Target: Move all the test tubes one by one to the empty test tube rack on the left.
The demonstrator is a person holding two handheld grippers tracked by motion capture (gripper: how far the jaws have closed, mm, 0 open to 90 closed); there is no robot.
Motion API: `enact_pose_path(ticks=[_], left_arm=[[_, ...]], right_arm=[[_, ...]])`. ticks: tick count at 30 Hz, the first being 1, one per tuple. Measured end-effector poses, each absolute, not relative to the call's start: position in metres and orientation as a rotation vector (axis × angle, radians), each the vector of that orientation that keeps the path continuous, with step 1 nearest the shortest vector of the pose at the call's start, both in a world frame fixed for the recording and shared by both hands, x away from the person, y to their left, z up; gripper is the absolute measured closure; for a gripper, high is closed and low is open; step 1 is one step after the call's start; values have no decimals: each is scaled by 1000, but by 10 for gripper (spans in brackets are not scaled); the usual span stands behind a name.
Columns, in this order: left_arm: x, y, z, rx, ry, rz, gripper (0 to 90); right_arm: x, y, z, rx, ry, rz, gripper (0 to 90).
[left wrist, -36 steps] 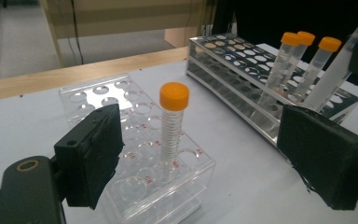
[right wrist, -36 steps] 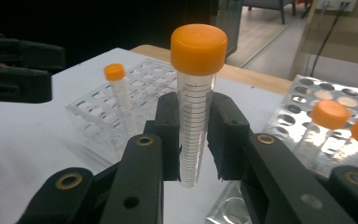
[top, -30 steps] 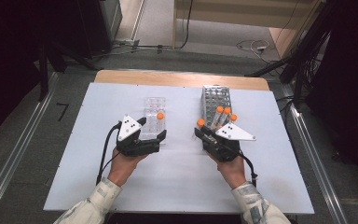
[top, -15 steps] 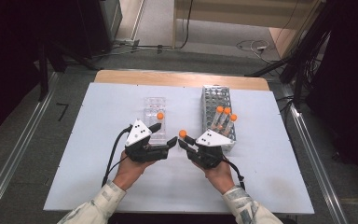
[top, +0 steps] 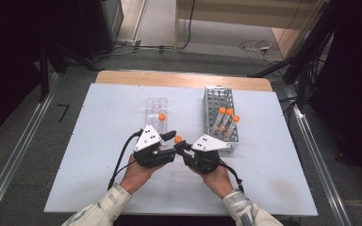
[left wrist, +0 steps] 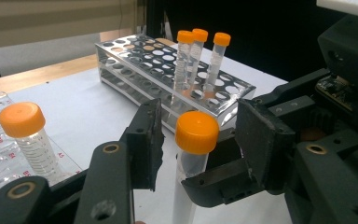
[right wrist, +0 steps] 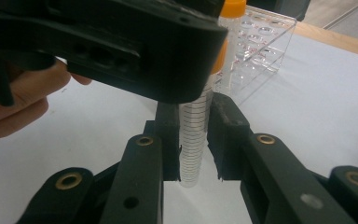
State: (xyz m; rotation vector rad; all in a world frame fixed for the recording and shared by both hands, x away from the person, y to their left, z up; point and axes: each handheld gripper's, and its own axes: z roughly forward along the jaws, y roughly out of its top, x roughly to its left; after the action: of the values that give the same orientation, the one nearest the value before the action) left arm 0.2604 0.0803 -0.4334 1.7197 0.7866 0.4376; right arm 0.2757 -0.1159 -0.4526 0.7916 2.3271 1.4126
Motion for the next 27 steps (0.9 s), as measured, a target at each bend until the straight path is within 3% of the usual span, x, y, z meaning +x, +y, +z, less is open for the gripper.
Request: enact_pose_path(ticks=[16, 27], left_arm=[[260, 78, -437, 1734, 787, 454, 686], [261, 80, -437, 1725, 796, 456, 695]], right_arm=[[274, -116, -452, 797, 2329, 1420, 723], [275, -116, -451, 796, 2328, 1431, 709]])
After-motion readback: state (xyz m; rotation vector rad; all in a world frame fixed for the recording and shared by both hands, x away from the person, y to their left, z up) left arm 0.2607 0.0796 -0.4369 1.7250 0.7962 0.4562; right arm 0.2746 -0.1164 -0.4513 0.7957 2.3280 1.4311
